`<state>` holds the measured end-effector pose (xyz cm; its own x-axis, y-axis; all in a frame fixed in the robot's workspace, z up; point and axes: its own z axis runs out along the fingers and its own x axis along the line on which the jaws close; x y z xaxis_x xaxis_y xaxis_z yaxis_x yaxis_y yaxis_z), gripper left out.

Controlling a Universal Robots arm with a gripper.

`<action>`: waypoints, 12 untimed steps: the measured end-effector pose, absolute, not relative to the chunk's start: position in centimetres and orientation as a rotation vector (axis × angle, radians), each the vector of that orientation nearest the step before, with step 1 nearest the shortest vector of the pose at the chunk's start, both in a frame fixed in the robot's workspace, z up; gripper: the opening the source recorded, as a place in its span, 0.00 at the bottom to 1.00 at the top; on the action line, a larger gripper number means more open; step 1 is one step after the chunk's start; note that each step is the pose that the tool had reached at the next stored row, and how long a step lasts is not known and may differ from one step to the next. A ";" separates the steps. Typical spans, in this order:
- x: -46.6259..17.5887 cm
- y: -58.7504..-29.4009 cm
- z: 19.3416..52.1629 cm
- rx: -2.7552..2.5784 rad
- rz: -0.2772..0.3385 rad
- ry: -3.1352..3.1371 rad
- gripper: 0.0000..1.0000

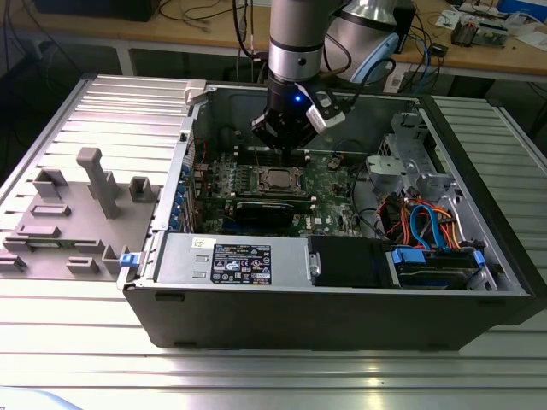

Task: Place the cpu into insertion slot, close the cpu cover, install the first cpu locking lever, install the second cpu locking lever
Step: 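Install the first cpu locking lever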

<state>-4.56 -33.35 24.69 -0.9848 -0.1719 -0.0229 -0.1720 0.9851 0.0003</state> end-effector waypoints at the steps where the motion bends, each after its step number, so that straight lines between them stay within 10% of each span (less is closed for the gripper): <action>1: -4.6 -33.4 24.7 -0.269 0.004 3.107 0.11; 12: -4.6 -33.3 24.7 -0.072 0.001 3.118 0.11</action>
<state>-4.55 -33.35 24.75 -0.9987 -0.0462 -0.0228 -0.0462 0.9989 0.0001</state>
